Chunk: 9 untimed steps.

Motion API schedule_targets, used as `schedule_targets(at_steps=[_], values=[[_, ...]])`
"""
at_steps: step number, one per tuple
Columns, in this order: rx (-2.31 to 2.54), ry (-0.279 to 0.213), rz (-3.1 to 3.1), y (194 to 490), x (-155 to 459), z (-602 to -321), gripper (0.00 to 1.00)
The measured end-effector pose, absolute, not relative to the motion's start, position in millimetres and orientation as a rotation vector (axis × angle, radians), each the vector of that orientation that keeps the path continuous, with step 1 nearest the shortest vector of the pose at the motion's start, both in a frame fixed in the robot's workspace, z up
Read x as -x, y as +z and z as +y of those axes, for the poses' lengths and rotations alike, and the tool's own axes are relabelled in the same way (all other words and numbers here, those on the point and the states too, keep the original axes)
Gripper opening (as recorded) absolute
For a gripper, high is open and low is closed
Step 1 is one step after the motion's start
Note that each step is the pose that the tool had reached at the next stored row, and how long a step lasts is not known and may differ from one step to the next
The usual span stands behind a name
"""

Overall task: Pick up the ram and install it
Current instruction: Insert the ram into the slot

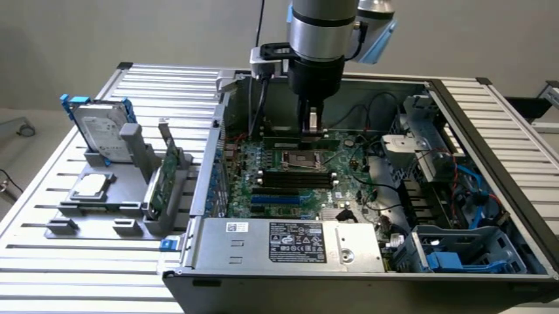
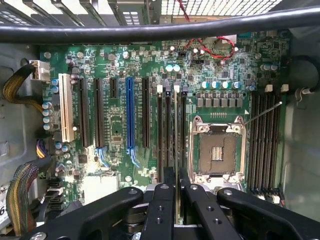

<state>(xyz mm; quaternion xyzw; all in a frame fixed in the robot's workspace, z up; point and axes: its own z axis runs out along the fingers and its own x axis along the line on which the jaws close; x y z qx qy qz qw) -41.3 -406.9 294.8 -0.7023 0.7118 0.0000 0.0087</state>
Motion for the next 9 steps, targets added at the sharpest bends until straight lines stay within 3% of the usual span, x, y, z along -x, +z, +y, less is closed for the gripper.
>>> schedule_targets(at_steps=[9], values=[[2.194,0.0,2.224,277.5,41.3,-410.3,0.14]])
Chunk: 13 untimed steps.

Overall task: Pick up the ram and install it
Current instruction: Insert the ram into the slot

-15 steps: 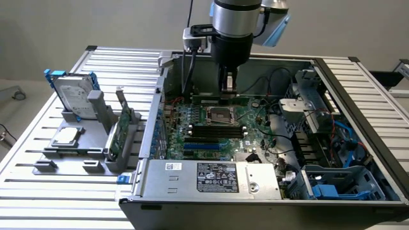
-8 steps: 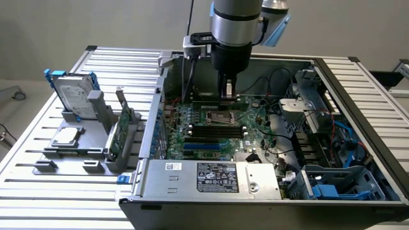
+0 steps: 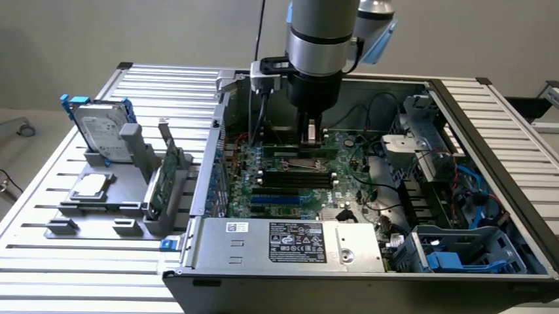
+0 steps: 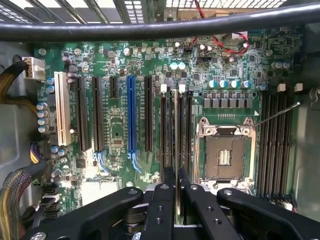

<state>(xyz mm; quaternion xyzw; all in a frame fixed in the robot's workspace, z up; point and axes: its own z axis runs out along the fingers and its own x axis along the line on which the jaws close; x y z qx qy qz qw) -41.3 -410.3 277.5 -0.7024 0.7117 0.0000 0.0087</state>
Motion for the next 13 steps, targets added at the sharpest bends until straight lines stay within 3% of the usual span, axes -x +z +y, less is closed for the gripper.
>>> schedule_targets(at_steps=[13], values=[[2.188,0.0,2.23,253.9,41.3,-415.2,0.14]])
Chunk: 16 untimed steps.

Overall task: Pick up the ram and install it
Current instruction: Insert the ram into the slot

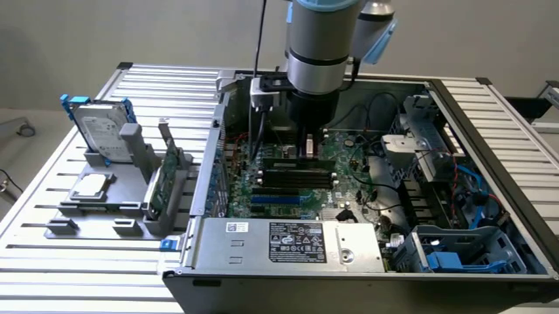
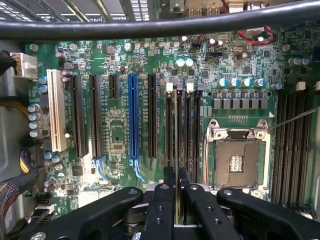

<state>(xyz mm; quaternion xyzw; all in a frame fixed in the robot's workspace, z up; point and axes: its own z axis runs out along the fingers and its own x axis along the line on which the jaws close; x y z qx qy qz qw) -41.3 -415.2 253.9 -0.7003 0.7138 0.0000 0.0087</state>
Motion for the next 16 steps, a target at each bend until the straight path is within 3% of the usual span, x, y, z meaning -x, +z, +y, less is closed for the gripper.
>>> schedule_targets(at_steps=[16], values=[[2.182,0.0,2.236,226.2,38.4,-415.2,0.14]])
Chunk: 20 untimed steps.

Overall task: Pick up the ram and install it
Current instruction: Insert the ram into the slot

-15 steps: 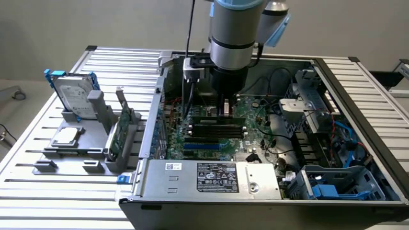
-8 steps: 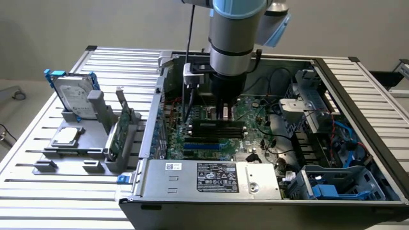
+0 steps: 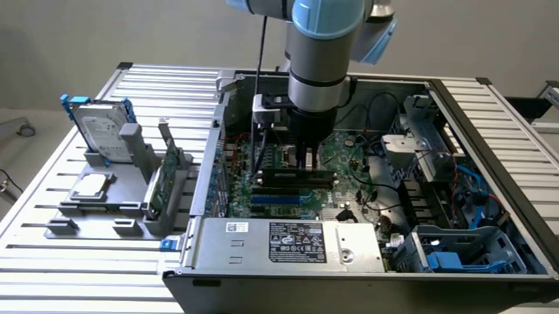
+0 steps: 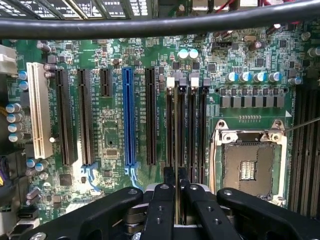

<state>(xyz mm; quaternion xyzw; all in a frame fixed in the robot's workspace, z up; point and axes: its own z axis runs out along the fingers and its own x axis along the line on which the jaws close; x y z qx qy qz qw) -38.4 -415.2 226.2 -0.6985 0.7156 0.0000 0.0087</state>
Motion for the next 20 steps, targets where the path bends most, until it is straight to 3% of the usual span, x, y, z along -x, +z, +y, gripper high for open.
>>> schedule_targets(at_steps=[20], values=[[2.182,-0.001,2.236,220.7,38.3,-415.7,0.14]])
